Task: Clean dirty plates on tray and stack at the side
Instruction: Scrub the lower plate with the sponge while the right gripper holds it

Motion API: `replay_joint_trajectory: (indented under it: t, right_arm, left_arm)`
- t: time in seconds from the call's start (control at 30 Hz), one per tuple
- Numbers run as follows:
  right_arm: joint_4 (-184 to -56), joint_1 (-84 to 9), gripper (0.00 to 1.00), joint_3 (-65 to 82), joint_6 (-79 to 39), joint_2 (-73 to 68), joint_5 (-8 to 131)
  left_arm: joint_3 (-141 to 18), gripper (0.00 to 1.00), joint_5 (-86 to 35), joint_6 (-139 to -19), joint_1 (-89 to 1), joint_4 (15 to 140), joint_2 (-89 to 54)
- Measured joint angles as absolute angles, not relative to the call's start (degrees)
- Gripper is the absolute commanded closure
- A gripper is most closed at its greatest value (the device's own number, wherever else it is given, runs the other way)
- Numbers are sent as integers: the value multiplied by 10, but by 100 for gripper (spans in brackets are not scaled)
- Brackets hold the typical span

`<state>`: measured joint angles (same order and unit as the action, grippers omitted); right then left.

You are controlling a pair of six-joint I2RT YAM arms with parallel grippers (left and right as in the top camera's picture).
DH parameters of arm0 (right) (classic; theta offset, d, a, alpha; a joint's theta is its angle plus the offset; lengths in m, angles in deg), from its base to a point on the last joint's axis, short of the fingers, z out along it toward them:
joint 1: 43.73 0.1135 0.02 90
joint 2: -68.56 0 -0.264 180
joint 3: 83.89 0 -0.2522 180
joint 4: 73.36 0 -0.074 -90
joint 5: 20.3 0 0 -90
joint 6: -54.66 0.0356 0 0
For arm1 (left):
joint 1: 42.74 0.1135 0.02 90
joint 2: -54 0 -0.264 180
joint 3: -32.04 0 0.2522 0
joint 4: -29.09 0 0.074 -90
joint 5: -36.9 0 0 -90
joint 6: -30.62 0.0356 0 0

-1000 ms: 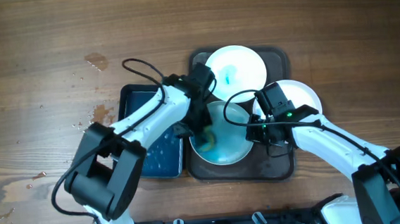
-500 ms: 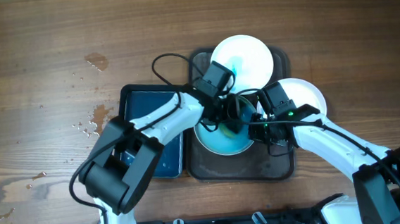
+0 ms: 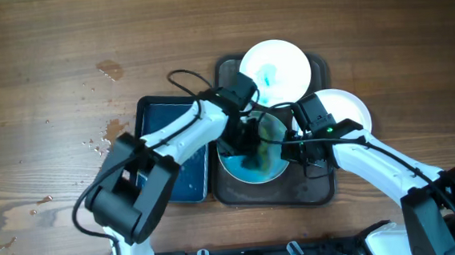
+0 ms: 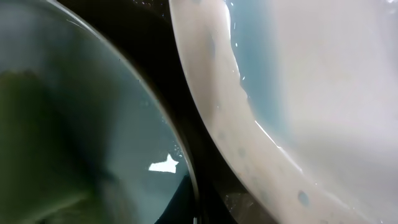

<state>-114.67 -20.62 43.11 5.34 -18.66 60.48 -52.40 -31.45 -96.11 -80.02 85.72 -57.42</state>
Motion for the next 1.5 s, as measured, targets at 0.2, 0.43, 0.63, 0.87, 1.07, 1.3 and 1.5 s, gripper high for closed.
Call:
replay_joint_trajectory:
  t: [0.2,0.43,0.63,0.87,1.07,1.3,1.5]
  right_arm:
    - [-1146,-206,96,431,45,-187,605]
    - [-1146,-206,96,431,42,-187,604]
    - [-1147,-206,96,431,42,-187,604]
    - [-1147,-206,95,431,42,-187,604]
    - [-1147,-206,96,431,42,-187,604]
    - [-1146,-206,96,431,42,-187,604]
    - [-1146,-206,96,431,42,-187,604]
  left_arm:
    - [-510,96,-504,-961,-779,921,-535]
    - [-500,96,-502,-961,-775,910,-475]
    - [-499,96,-518,-972,-792,932,-419]
    - [-427,96,-508,-979,-780,819,-431]
    - [-413,96,-330,-917,-822,732,-433]
    - [-413,50,-308,-900,-795,743,-426]
    - [-413,54,-410,-890,-876,719,-479]
